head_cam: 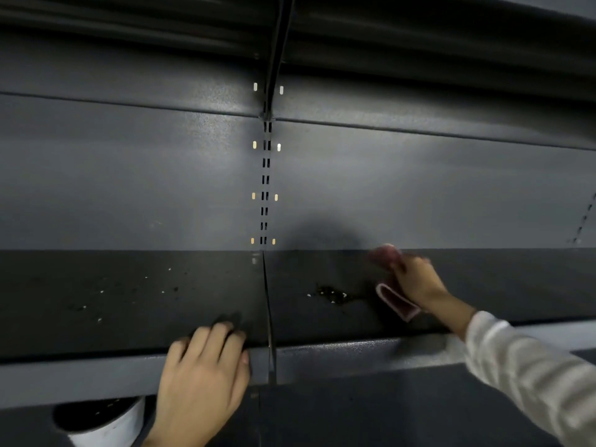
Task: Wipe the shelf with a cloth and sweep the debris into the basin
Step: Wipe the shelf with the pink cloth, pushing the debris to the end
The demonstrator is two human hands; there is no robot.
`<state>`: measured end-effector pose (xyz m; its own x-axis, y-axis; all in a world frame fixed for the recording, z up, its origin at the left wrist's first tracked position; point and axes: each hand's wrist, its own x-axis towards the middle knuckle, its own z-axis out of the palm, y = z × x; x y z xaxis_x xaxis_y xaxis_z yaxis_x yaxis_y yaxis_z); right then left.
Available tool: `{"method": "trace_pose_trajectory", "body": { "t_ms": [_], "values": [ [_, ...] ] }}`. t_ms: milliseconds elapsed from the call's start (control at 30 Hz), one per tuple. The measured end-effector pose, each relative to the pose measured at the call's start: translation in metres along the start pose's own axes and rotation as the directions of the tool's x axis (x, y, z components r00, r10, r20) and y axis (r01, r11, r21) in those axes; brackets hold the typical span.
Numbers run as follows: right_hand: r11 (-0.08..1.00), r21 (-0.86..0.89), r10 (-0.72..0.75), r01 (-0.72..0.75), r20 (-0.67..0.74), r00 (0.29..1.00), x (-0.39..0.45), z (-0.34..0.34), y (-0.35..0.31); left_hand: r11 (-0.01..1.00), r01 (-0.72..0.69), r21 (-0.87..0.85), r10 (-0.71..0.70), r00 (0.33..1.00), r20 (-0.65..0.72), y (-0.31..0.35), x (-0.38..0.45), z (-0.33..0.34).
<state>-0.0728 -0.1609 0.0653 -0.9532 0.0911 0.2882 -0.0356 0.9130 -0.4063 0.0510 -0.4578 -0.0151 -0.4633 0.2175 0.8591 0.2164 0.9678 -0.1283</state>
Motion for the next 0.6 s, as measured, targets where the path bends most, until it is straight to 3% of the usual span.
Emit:
{"method": "trace_pose_trajectory", "body": {
  "t_ms": [67,133,267,367,467,533,600],
  "values": [
    [0.994,-0.074,0.088,-0.081,0.104,0.991,-0.005,-0.003,0.019,1.000,-0.011,0.017,0.011,1.000,-0.007,-0.003,-0.003,0.000],
    [0.992,-0.103,0.083,-0.066,0.171,0.982,-0.015,0.007,0.015,1.000,-0.015,0.026,0.016,1.000,-0.007,-0.002,-0.004,0.001],
    [0.977,0.059,-0.211,0.203,0.206,0.956,-0.025,0.045,-0.039,0.999,-0.005,0.032,0.006,1.000,-0.001,-0.001,-0.003,0.001],
    [0.944,0.233,-0.260,0.231,0.101,0.960,-0.029,0.070,-0.083,0.999,-0.017,0.041,0.017,1.000,-0.009,-0.001,-0.002,0.001],
    [0.939,0.323,-0.153,0.114,0.097,0.983,-0.025,0.065,-0.104,0.999,-0.023,0.028,0.023,1.000,-0.012,-0.003,-0.003,-0.001],
    [0.954,0.276,-0.136,0.119,0.043,0.990,-0.022,0.048,-0.090,0.999,-0.014,0.030,0.014,1.000,-0.012,-0.009,-0.005,-0.004],
    [0.970,0.218,-0.135,0.112,0.092,0.987,-0.025,0.035,-0.067,0.999,-0.005,0.037,0.005,1.000,-0.018,-0.016,-0.007,-0.006]
  ]
}}
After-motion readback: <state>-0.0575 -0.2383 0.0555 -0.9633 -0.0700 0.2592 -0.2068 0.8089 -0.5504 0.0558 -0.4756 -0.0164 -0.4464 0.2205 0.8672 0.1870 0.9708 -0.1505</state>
